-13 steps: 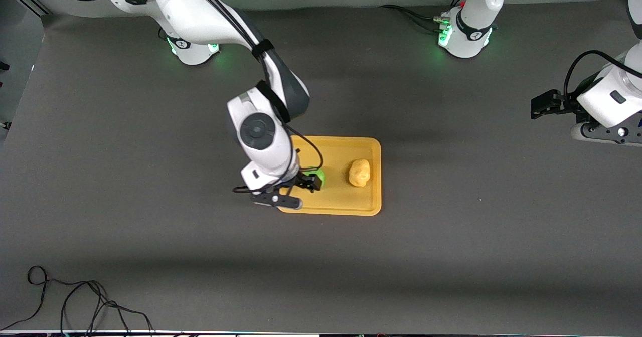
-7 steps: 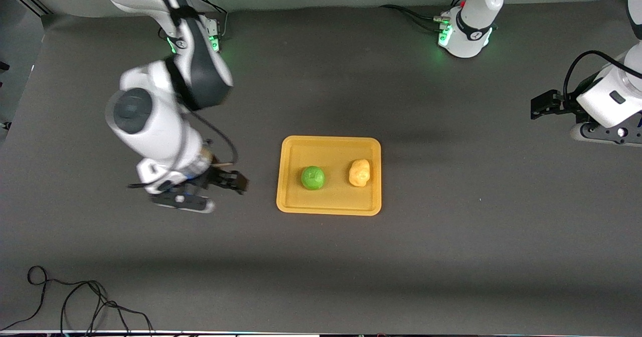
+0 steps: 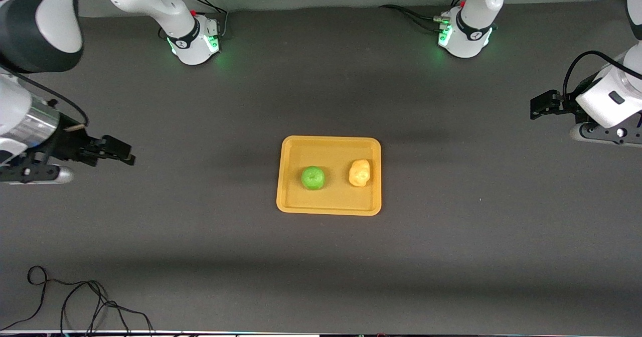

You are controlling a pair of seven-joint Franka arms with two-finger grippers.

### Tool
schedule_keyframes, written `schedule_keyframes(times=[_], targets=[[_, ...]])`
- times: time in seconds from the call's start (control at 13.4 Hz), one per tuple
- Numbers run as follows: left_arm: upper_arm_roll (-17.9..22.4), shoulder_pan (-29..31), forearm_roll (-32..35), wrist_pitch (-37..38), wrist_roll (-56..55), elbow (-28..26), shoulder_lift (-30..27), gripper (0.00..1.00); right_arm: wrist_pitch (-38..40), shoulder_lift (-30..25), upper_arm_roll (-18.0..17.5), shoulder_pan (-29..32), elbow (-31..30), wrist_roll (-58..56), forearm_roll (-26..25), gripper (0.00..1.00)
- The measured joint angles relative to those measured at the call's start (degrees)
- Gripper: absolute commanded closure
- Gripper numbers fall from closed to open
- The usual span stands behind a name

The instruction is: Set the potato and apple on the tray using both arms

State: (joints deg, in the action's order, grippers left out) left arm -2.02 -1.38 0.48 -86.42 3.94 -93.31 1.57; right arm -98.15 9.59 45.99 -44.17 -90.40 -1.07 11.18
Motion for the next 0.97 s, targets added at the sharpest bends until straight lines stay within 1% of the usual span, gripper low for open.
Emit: schedule_keyframes(times=[0.07, 0.15, 0.22, 0.3, 0.45, 0.52, 0.67, 0.82, 0.9, 0.97], targets=[[0.00, 0.00, 0.00, 0.00, 0.00, 0.00, 0.00, 0.00, 0.63, -0.55, 0.03, 0.02, -0.71, -0.71, -1.50, 0.00], [0.00, 0.00, 0.00, 0.00, 0.00, 0.00, 0.01, 0.00, 1.32, -0.72, -0.68, 0.28, -1.04, -0.75, -2.78, 0.00], [0.00, 0.00, 0.00, 0.00, 0.00, 0.00, 0.01, 0.00, 1.56, -0.72, -2.70, 1.61, -1.12, -0.75, -3.55, 0.00], [0.00, 0.00, 0.00, 0.00, 0.00, 0.00, 0.01, 0.00, 1.56, -0.84, -6.72, 4.80, -1.11, -0.75, -4.37, 0.00], [0.00, 0.00, 0.00, 0.00, 0.00, 0.00, 0.02, 0.00, 1.56, -1.97, -17.50, 14.36, -1.13, -0.72, -6.05, 0.00], [-0.01, -0.01, 0.00, 0.00, 0.00, 0.00, 0.02, 0.00, 1.56, -2.78, -22.07, 18.50, -1.17, -0.48, -6.59, 0.00], [-0.02, -0.02, 0.00, 0.00, 0.00, 0.00, 0.02, 0.00, 1.57, -4.77, -30.20, 24.88, -1.61, 1.26, -9.70, 0.00], [-0.02, -0.02, 0.00, 0.00, 0.00, 0.00, 0.02, 0.00, 1.58, -6.95, -39.63, 32.23, -2.68, 2.89, -11.35, 0.00], [-0.02, -0.02, 0.00, -0.03, -0.01, 0.00, 0.02, 0.00, 1.59, -7.94, -42.76, 34.92, -3.38, 3.19, -11.53, 0.00], [-0.02, -0.02, 0.00, -0.07, -0.02, 0.00, 0.02, 0.00, 1.59, -8.61, -44.19, 36.33, -3.93, 3.22, -11.58, 0.00]])
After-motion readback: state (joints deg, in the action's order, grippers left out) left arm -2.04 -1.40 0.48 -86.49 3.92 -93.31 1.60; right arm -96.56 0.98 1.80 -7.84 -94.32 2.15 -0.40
